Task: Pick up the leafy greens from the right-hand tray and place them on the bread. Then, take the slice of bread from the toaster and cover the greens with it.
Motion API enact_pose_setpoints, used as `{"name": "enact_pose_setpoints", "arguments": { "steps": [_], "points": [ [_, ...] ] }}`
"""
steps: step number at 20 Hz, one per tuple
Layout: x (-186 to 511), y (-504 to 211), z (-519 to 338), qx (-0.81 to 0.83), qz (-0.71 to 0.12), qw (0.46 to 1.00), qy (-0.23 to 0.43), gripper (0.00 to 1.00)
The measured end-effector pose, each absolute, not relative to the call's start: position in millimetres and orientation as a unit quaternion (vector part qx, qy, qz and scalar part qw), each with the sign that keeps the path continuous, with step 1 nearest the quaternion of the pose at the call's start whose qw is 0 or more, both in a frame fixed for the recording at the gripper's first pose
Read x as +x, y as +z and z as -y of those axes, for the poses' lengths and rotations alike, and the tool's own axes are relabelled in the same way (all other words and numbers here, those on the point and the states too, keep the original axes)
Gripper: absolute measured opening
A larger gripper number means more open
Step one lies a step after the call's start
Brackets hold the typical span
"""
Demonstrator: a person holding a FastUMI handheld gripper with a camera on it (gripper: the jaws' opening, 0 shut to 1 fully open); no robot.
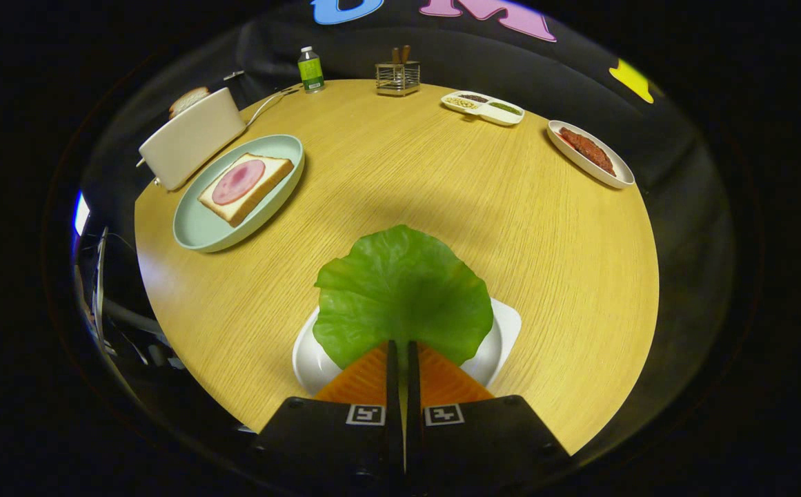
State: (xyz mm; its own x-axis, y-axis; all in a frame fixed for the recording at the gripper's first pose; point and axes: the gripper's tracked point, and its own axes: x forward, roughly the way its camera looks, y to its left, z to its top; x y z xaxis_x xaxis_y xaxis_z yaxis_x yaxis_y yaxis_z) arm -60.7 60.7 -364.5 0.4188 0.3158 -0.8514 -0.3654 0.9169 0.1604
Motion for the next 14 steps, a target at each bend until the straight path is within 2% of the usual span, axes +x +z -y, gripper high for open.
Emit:
{"name": "enact_pose_setpoints", "arguments": {
  "steps": [6, 14],
  "points": [
    [-45.2, -307.1, -55.2, -0.006, -0.444, 0.879, 0.175, 0.06],
    [-41.3, -222.5, -100.6, 0.01, -0.393, 0.897, 0.202, 0.06]
  ]
}}
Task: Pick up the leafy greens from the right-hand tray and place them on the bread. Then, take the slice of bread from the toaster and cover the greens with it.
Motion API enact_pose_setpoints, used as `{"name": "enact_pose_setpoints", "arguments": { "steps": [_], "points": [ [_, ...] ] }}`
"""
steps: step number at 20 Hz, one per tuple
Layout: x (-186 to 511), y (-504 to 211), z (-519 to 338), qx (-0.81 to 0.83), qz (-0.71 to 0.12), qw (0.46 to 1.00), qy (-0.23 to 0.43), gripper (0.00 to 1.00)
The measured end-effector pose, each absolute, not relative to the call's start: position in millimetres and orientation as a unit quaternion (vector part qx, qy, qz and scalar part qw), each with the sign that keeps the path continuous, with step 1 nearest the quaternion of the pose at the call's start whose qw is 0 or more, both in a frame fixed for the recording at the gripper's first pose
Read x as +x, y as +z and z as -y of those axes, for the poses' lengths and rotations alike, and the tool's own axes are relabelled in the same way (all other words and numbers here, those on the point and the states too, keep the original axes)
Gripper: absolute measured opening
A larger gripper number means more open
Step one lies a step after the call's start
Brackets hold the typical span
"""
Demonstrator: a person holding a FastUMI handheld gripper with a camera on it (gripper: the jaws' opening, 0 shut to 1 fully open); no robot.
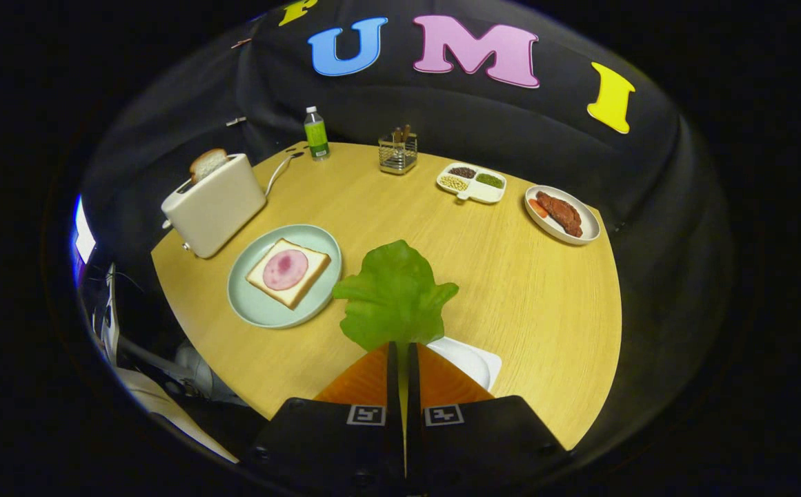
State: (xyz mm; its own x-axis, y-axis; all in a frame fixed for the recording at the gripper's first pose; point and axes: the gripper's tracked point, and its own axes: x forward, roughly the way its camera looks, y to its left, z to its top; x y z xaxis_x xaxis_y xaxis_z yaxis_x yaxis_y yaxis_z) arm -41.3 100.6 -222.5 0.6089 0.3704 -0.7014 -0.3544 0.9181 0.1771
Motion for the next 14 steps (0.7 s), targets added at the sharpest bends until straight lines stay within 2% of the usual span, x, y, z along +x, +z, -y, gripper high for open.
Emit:
{"name": "enact_pose_setpoints", "arguments": {
  "steps": [6, 14],
  "points": [
    [-23.0, -166.8, -175.8, 0.017, -0.352, 0.9, 0.258, 0.06],
    [-6.2, -159.1, -258.5, -0.001, -0.35, 0.885, 0.308, 0.06]
  ]
}}
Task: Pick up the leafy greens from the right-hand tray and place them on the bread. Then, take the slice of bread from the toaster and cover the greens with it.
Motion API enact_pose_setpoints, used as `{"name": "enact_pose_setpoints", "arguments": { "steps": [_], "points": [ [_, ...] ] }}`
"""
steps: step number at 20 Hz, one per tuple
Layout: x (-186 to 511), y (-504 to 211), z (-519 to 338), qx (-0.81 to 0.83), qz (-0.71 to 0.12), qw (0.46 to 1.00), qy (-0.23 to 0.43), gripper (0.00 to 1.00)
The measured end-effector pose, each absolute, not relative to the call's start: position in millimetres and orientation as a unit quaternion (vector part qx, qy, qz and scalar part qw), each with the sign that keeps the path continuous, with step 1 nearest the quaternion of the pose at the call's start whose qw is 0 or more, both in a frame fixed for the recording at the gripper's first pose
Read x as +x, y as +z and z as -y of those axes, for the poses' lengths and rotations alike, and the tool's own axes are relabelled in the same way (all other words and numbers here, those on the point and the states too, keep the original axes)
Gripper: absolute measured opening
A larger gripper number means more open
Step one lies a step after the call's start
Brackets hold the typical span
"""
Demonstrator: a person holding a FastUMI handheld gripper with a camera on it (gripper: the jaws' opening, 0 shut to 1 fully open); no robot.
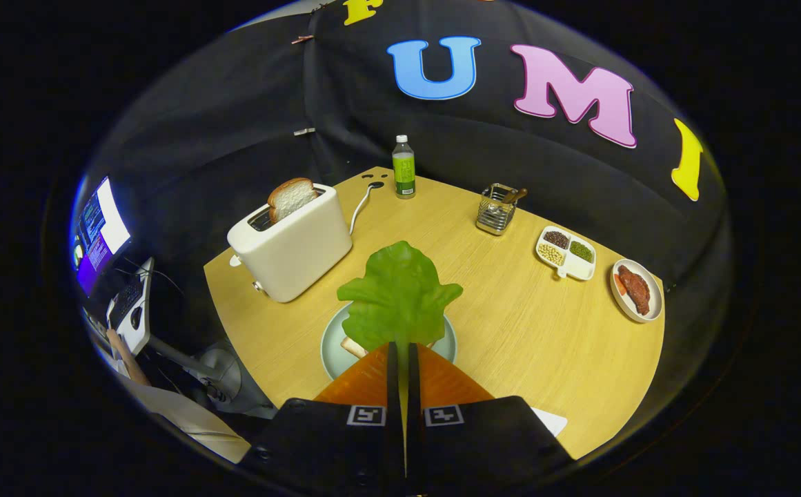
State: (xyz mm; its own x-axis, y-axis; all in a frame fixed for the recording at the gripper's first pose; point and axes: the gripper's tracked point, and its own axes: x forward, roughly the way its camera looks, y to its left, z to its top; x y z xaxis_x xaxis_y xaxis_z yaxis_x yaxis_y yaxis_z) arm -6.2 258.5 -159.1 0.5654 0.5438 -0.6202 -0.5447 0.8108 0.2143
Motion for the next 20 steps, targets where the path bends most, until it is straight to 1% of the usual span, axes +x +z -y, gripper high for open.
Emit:
{"name": "enact_pose_setpoints", "arguments": {
  "steps": [5, 7, 8, 11, 12, 16, 20],
  "points": [
    [1.5, -175.4, -288.9, -0.011, -0.368, 0.875, 0.314, 0.06],
    [10.5, -188.0, -296.4, -0.025, -0.369, 0.877, 0.305, 0.06],
    [15.5, -195.6, -299.1, -0.029, -0.37, 0.88, 0.296, 0.11],
    [24.1, -205.8, -311.2, -0.028, -0.368, 0.885, 0.284, 0.82],
    [24.2, -201.9, -315.5, -0.023, -0.363, 0.887, 0.284, 0.88],
    [25.3, -168.7, -312.9, -0.013, -0.306, 0.91, 0.281, 0.86],
    [28.3, -102.9, -296.8, -0.015, -0.2, 0.941, 0.272, 0.87]
  ]
}}
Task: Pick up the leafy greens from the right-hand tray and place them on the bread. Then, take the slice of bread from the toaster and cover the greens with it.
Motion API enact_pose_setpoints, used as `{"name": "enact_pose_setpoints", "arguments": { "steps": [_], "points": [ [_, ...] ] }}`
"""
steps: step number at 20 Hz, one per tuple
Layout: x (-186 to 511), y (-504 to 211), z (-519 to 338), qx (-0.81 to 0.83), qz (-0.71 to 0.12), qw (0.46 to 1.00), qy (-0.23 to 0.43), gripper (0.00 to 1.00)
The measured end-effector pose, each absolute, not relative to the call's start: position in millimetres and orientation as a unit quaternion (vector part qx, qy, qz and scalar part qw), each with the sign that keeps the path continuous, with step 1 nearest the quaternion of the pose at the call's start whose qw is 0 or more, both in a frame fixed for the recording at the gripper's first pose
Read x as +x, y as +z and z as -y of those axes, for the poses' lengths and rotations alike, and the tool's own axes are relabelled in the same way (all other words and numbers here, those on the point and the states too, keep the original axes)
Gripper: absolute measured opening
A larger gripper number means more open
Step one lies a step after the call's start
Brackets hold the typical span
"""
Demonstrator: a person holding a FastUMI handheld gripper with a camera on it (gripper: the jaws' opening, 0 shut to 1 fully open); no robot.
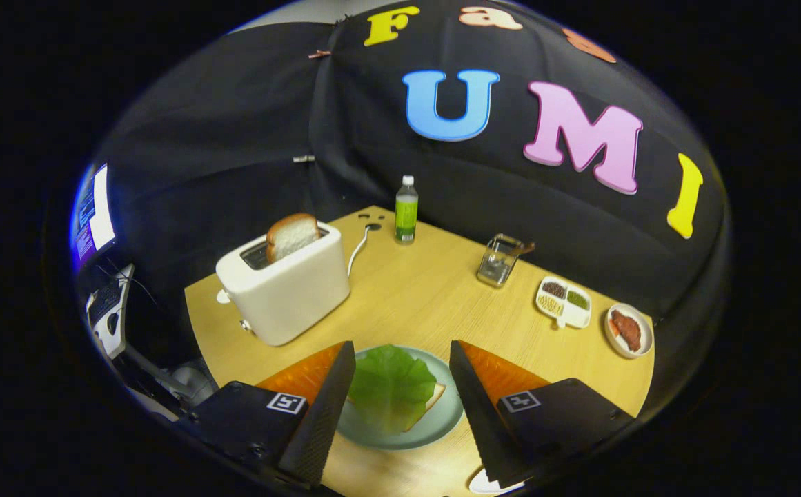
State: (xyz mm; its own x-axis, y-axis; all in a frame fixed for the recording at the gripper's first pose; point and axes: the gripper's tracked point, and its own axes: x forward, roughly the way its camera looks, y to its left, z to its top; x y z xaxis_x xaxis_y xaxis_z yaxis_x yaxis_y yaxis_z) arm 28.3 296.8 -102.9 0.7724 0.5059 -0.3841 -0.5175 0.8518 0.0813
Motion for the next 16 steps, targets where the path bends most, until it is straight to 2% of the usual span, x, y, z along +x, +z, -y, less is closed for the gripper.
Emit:
{"name": "enact_pose_setpoints", "arguments": {
  "steps": [5, 10, 16],
  "points": [
    [26.3, -2.9, -279.3, -0.047, -0.064, 0.966, 0.247, 0.96],
    [20.5, 101.5, -290.6, -0.099, 0.066, 0.966, 0.229, 0.96],
    [15.7, 141.8, -343.9, -0.088, 0.095, 0.955, 0.268, 0.96]
  ]
}}
